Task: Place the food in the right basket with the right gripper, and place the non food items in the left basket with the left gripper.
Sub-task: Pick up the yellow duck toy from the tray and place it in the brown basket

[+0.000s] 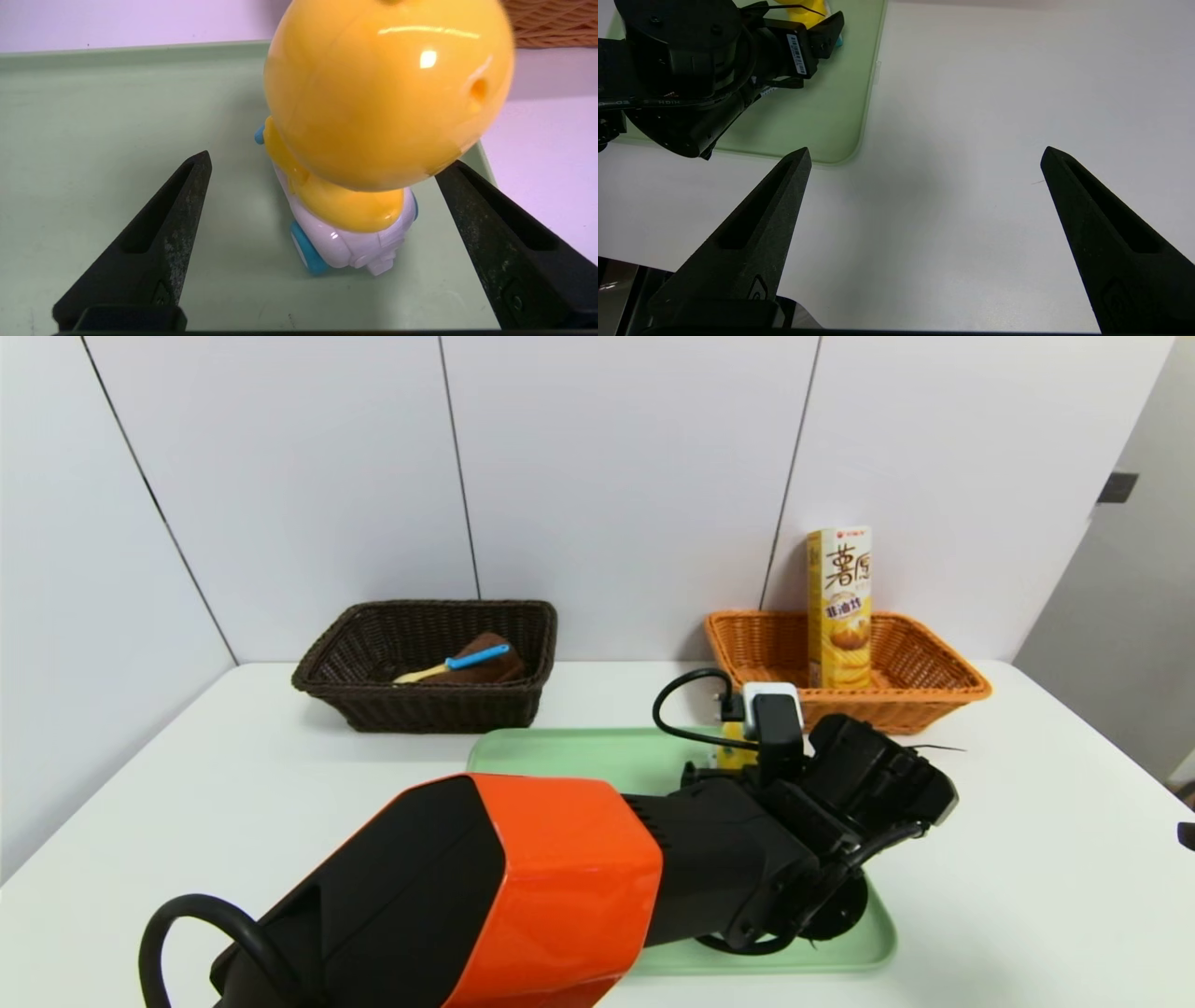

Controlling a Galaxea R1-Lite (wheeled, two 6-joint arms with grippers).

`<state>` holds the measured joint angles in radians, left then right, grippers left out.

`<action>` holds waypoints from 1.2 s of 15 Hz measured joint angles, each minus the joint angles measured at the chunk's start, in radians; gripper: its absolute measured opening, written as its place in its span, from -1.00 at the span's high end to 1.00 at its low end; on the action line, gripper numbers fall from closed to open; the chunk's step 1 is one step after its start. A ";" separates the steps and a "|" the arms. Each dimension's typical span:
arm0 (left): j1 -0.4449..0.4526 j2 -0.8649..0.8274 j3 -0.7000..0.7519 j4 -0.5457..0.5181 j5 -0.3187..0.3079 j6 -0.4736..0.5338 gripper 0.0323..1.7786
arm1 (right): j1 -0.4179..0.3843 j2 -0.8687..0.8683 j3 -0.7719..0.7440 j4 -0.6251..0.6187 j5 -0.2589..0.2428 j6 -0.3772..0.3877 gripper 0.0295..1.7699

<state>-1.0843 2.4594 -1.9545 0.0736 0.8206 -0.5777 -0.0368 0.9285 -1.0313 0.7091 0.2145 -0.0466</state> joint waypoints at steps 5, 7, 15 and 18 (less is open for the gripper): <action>0.001 0.026 0.000 -0.062 0.000 0.060 -0.90 | -0.001 -0.005 0.005 0.000 0.000 0.000 -0.92; 0.005 0.036 0.000 -0.064 0.001 0.068 -0.90 | -0.001 -0.006 0.010 -0.001 0.000 0.000 -0.92; 0.033 0.041 0.000 -0.102 0.000 0.107 -0.90 | -0.001 -0.004 0.018 -0.006 0.003 0.000 -0.92; 0.046 0.038 0.000 -0.119 0.000 0.120 -0.90 | 0.000 -0.002 0.019 -0.006 0.005 0.000 -0.92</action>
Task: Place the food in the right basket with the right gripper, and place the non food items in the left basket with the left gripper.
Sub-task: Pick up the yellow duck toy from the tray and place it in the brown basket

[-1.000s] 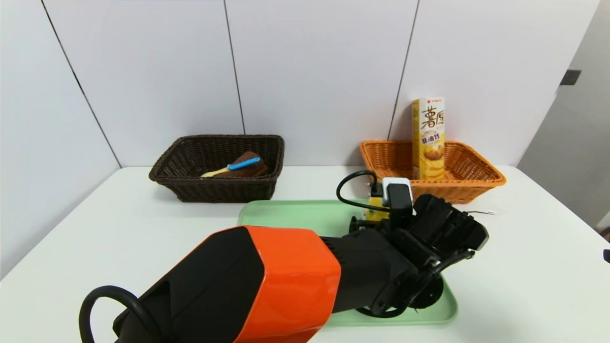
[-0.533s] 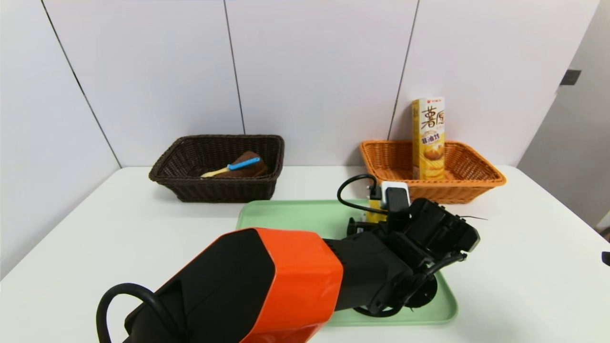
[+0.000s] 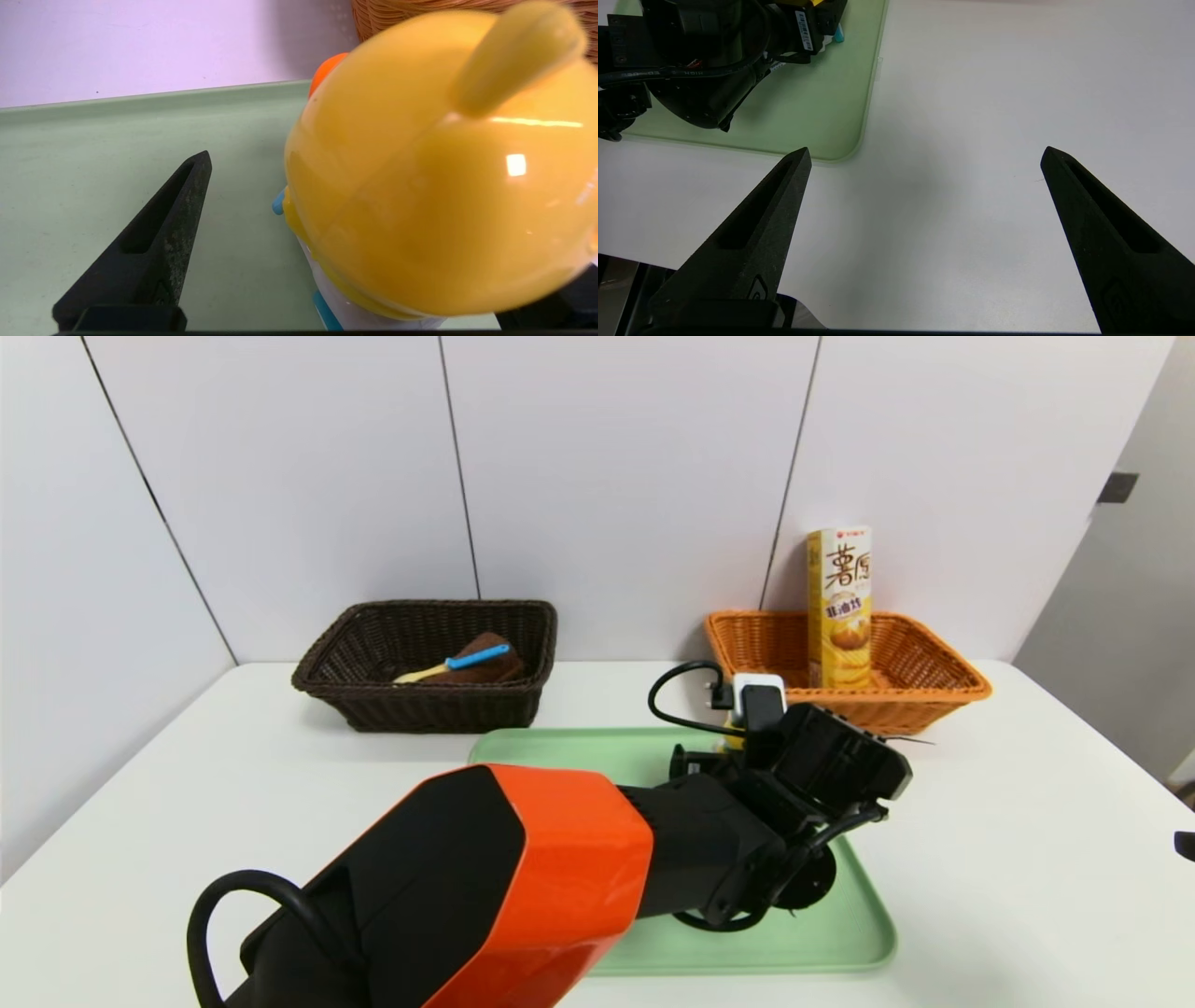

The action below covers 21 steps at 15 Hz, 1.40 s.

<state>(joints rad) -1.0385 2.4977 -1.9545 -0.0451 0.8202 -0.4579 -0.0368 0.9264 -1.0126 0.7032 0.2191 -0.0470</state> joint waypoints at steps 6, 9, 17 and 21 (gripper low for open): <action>0.003 0.003 0.000 0.000 0.000 0.001 -0.57 | 0.000 0.002 0.000 0.000 0.000 0.000 -0.92; 0.003 0.003 0.000 -0.003 0.000 0.000 -0.13 | -0.001 0.002 0.000 0.000 0.000 0.000 -0.92; 0.005 -0.005 0.000 0.004 0.003 0.016 0.19 | -0.001 -0.002 0.004 0.000 0.000 0.001 -0.92; 0.015 -0.026 0.007 0.011 0.007 0.016 0.19 | -0.002 -0.009 0.010 0.000 -0.002 0.002 -0.92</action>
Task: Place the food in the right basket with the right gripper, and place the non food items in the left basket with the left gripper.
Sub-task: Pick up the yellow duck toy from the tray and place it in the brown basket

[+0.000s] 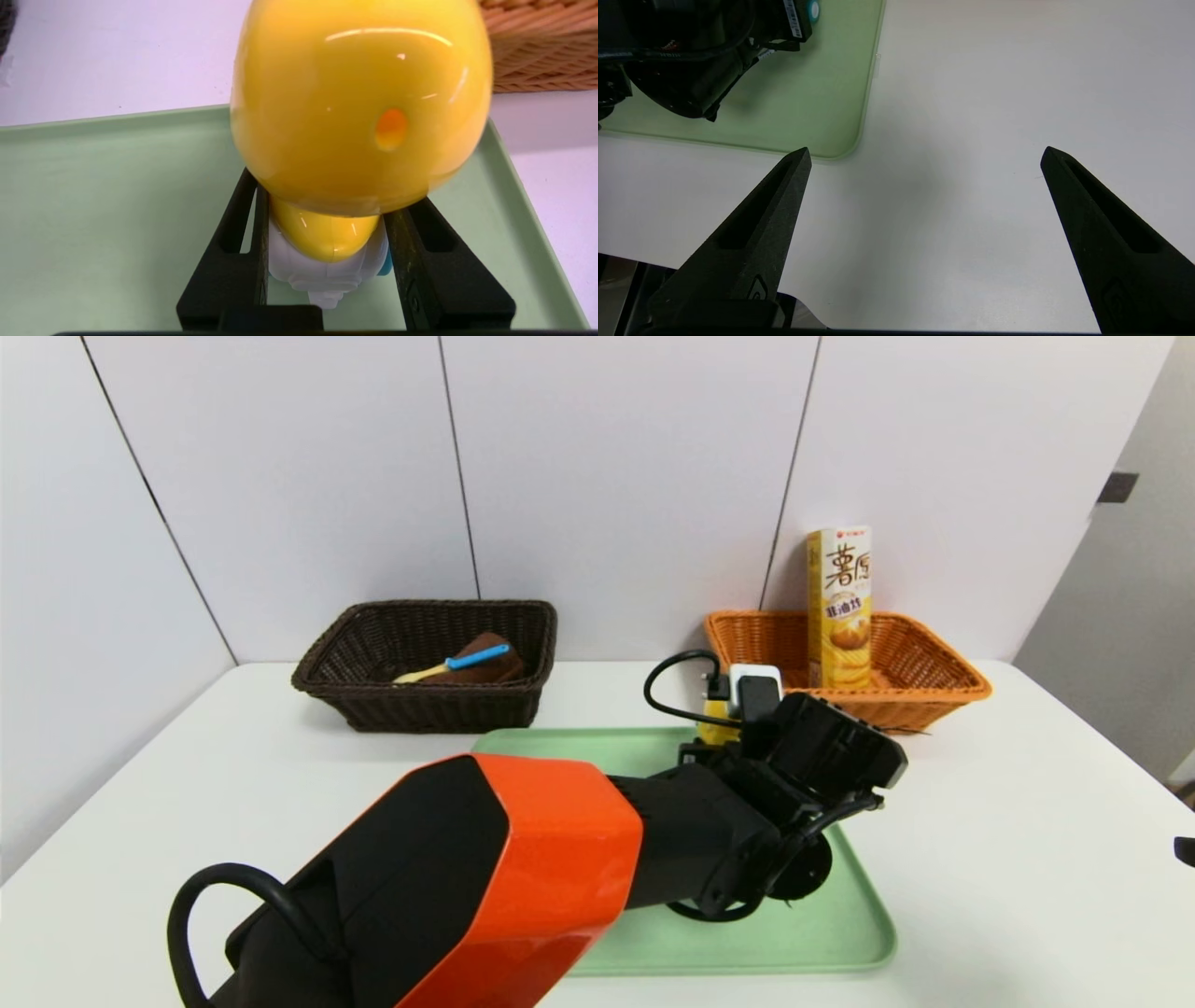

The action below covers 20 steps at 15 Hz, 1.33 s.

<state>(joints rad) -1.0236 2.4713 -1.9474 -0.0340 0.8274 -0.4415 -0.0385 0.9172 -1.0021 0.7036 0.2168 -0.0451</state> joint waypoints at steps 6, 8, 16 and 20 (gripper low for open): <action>0.013 -0.061 0.024 0.066 0.002 -0.002 0.19 | 0.000 -0.011 0.003 0.000 -0.002 0.004 -0.92; 0.013 -0.094 0.046 0.081 0.003 0.000 0.19 | -0.001 -0.016 0.004 0.000 -0.003 0.004 -0.92; 0.094 -0.341 0.110 0.261 -0.006 0.049 0.19 | -0.001 -0.017 0.006 -0.038 0.004 0.006 -0.92; 0.166 -0.478 0.110 0.334 -0.087 0.142 0.19 | 0.000 -0.015 0.004 -0.040 0.010 0.006 -0.92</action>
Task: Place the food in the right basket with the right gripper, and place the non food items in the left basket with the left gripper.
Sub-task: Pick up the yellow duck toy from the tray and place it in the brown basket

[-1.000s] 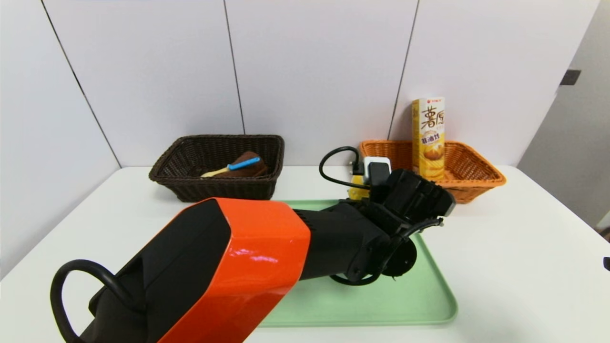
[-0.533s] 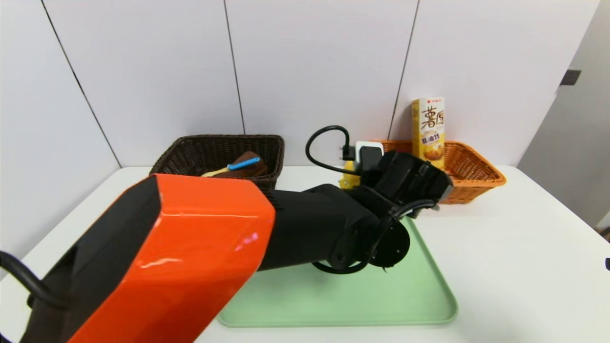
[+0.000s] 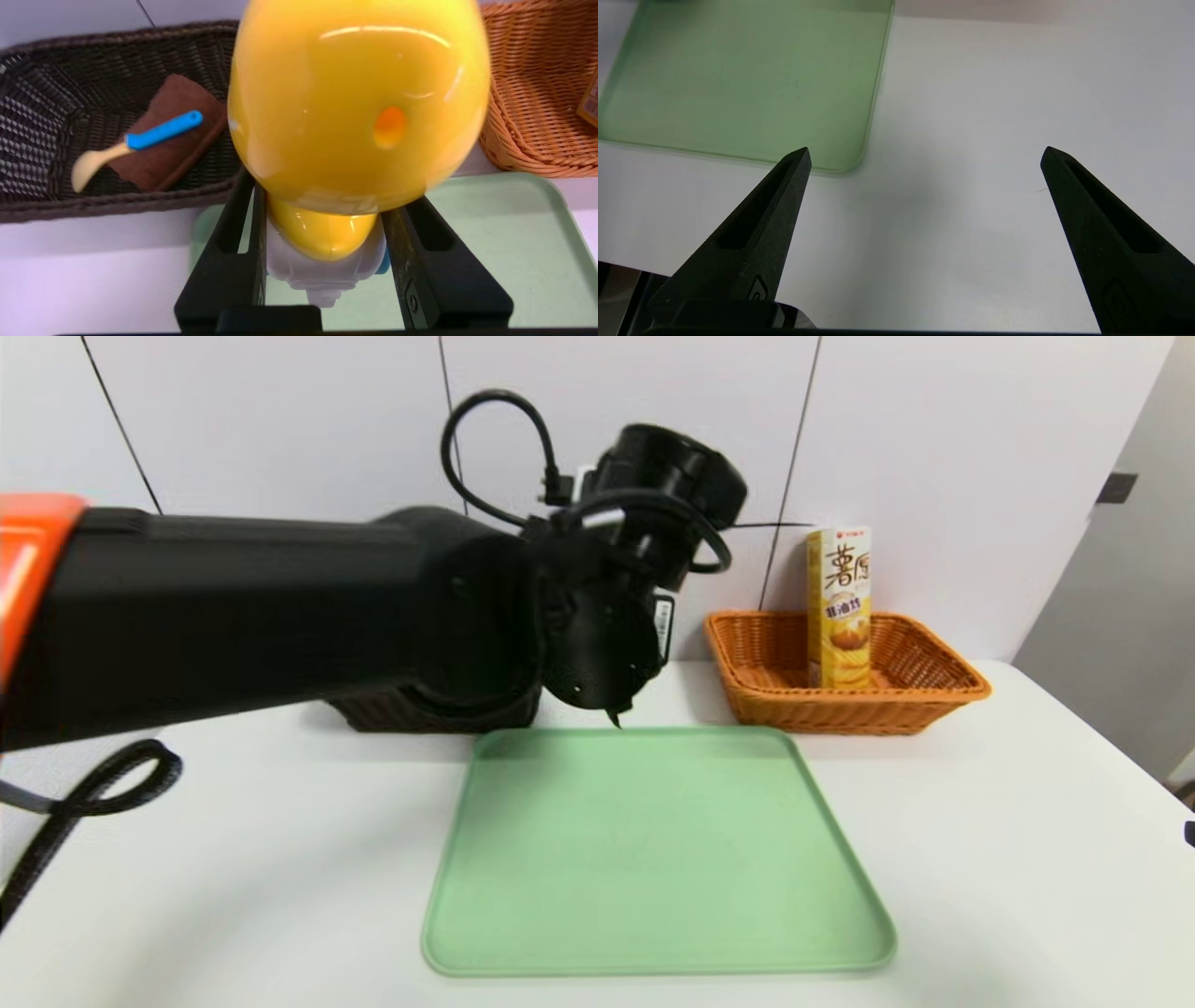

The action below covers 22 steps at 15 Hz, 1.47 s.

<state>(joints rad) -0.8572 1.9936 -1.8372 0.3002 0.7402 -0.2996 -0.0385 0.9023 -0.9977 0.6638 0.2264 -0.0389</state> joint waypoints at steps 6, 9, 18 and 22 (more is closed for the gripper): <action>0.196 -0.080 0.010 0.042 -0.322 0.093 0.19 | 0.000 -0.005 0.005 0.000 0.000 -0.001 -0.92; 0.319 -0.063 0.032 0.037 -0.491 0.149 0.19 | 0.000 -0.009 0.006 0.001 0.000 -0.001 -0.92; 0.626 0.026 0.018 0.002 -0.798 0.436 0.19 | 0.000 -0.014 0.019 0.001 0.000 -0.001 -0.92; 0.681 0.101 -0.024 -0.049 -0.799 0.486 0.19 | 0.000 -0.023 0.028 0.001 0.000 -0.002 -0.92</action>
<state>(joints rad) -0.1764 2.0947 -1.8617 0.2511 -0.0591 0.1862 -0.0383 0.8794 -0.9698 0.6647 0.2260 -0.0409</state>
